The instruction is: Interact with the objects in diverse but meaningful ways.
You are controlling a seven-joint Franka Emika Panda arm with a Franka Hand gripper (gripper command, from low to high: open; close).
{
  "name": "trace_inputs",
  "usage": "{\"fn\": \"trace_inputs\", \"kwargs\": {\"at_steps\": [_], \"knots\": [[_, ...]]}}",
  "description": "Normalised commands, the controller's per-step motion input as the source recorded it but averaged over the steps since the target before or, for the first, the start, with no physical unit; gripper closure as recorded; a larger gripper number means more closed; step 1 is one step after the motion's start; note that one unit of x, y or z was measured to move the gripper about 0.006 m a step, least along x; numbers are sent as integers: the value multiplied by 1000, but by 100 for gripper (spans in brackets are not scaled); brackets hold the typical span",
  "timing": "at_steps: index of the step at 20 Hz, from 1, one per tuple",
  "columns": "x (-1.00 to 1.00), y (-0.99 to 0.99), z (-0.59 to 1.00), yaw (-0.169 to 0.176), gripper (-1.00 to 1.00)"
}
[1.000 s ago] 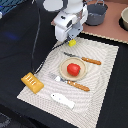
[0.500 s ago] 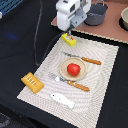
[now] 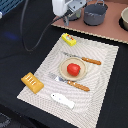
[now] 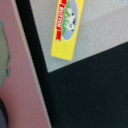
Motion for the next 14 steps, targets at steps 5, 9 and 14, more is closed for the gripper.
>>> {"fn": "trace_inputs", "kwargs": {"at_steps": [5, 9, 14], "knots": [[-335, -954, 0, 0, -100], [-243, -966, -1, 0, -100], [-190, -966, -1, 0, -100]]}}
